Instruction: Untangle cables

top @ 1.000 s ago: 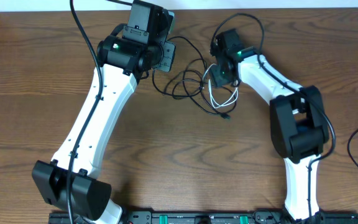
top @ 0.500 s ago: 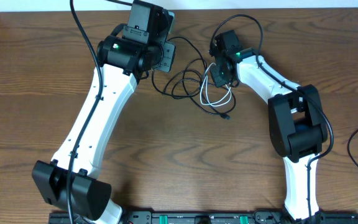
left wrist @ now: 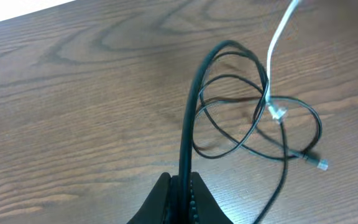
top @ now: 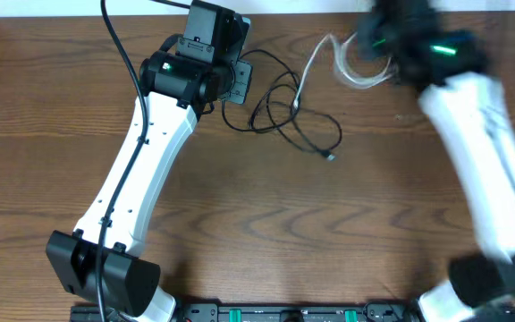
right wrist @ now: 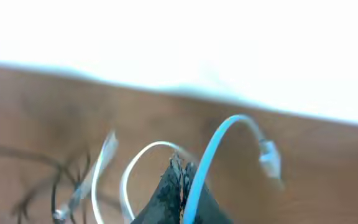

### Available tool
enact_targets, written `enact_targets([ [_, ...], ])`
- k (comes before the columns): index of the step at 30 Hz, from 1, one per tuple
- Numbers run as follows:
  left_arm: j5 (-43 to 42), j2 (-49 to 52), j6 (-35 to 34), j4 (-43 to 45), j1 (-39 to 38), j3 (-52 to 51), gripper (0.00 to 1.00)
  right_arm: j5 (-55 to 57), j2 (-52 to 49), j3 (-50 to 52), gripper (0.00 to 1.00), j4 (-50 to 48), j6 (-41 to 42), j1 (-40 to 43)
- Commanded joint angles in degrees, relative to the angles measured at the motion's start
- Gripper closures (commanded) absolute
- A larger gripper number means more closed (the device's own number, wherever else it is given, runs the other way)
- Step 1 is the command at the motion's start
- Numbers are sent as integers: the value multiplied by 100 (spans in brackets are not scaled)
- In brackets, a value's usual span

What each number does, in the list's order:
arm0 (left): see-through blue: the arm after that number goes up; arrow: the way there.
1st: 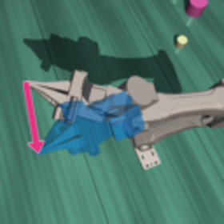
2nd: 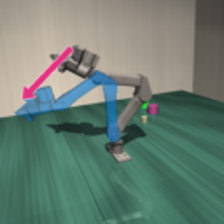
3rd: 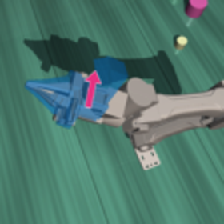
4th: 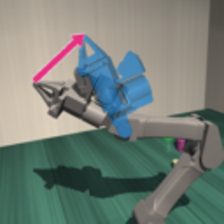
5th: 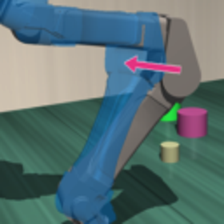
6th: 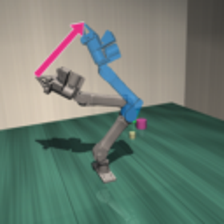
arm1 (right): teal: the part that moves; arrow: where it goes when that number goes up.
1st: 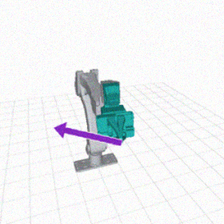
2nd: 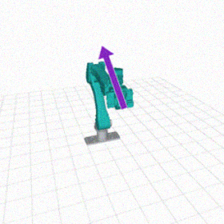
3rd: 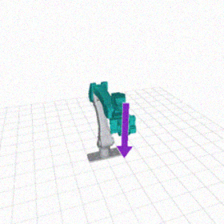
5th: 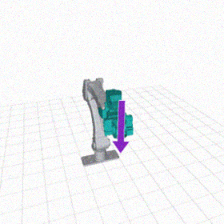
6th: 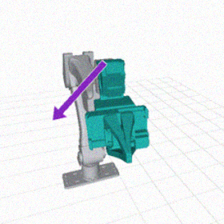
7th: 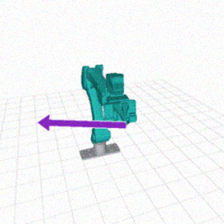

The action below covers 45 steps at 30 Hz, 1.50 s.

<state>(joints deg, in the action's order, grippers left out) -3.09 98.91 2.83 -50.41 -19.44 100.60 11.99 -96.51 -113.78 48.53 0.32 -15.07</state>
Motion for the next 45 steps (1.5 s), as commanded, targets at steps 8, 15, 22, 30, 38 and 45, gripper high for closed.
enact_targets([
  [8,-33,-11,-7,-7,13,-42,93,205,1534,-278,99,323,-170,1069],
  [15,-33,-11,-4,-55,13,-42,92,682,1565,-275,99,629,-232,1626],
  [22,-33,-11,-4,-74,13,-42,93,804,1445,-278,99,608,-177,2741],
  [30,-33,-11,-2,-79,13,-42,93,527,1322,-275,99,501,483,4459],
  [38,-33,-11,0,-87,13,-42,94,-393,1322,-278,99,326,881,5724],
  [45,-33,-11,13,-107,13,-42,92,-503,1316,-273,99,448,1331,6022],
])
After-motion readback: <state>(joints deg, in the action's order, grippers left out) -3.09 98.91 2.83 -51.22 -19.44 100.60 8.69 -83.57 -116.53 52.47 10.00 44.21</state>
